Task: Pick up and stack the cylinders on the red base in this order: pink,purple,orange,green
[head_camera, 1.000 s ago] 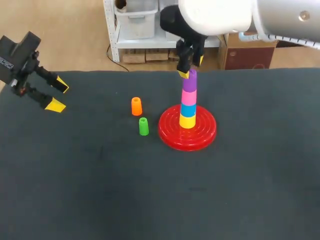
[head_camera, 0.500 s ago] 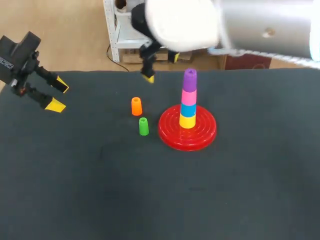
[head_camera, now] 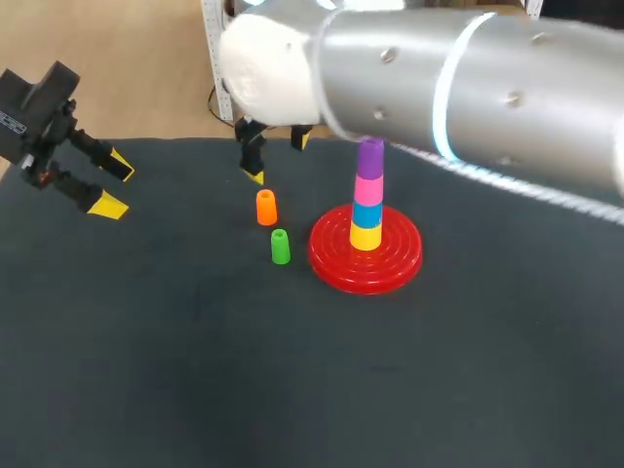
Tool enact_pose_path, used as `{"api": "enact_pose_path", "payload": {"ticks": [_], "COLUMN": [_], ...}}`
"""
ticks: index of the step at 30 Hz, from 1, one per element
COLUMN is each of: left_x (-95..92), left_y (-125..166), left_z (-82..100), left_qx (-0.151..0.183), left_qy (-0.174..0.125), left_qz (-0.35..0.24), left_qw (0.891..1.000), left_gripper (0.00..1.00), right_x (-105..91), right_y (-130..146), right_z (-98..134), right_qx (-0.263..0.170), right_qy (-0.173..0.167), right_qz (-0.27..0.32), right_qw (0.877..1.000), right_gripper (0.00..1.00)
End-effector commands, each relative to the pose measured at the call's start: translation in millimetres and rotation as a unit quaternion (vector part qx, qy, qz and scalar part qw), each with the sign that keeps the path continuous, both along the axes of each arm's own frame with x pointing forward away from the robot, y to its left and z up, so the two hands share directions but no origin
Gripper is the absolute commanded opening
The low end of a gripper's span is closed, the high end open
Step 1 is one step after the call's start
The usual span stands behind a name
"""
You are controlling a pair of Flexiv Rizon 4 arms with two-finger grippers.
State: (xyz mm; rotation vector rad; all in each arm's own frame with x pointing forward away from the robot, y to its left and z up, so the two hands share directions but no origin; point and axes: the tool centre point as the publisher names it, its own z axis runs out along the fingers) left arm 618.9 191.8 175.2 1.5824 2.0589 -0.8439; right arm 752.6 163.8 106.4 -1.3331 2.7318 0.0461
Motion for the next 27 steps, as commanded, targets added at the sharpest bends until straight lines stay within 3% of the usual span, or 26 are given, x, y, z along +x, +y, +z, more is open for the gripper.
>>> {"api": "enact_pose_path", "payload": {"ticks": [1, 11, 19, 27], "left_x": [0.0, 0.0, 0.0, 0.0], "left_y": [0.3, 0.3, 0.3, 0.3], "left_z": [-0.8, -0.8, -0.8, -0.8], "left_qx": [0.0, 0.0, 0.0, 0.0], "left_qy": [-0.001, -0.001, -0.001, -0.001], "left_qz": [0.0, 0.0, 0.0, 0.0], "left_qw": [1.0, 1.0, 1.0, 1.0], "left_gripper": [1.0, 1.0, 1.0, 1.0], "right_x": [22.0, 11.6, 2.3, 10.6], "right_y": [15.3, 11.5, 13.3, 24.1], "right_z": [-13.5, -23.6, -48.5, -68.9], "right_qx": [-0.029, -0.012, -0.027, -0.015], "right_qy": [0.022, 0.039, 0.032, 0.026], "right_qz": [0.0, -0.032, -0.045, -0.085], "right_qw": [0.999, 0.999, 0.998, 0.996], "right_gripper": [1.0, 1.0, 1.0, 1.0]}}
